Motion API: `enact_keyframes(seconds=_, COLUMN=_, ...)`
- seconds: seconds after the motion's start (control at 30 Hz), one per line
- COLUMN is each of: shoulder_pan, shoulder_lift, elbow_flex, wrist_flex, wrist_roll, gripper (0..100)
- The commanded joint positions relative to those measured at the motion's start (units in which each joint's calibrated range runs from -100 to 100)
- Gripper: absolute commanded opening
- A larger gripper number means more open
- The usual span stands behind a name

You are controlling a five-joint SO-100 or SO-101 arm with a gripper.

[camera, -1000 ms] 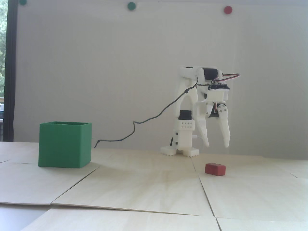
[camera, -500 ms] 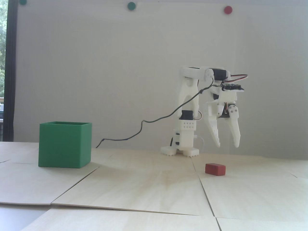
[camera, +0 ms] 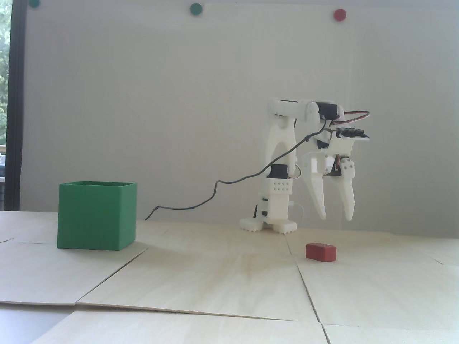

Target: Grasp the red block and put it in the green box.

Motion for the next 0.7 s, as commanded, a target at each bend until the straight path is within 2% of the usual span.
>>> enact_keyframes(seconds=0.0, shoulder_pan=0.8, shoulder_lift=-0.8, elbow_flex=-5.1, wrist_flex=0.4, wrist_roll=0.5, gripper=19)
enact_keyframes(seconds=0.33, shoulder_pan=0.0, shoulder_lift=-6.7, elbow_flex=-3.8, wrist_flex=1.0, wrist_roll=0.2, gripper=19)
enact_keyframes(seconds=0.67, shoulder_pan=0.4, shoulder_lift=-15.6, elbow_flex=7.5, wrist_flex=0.4, wrist_roll=0.2, gripper=19)
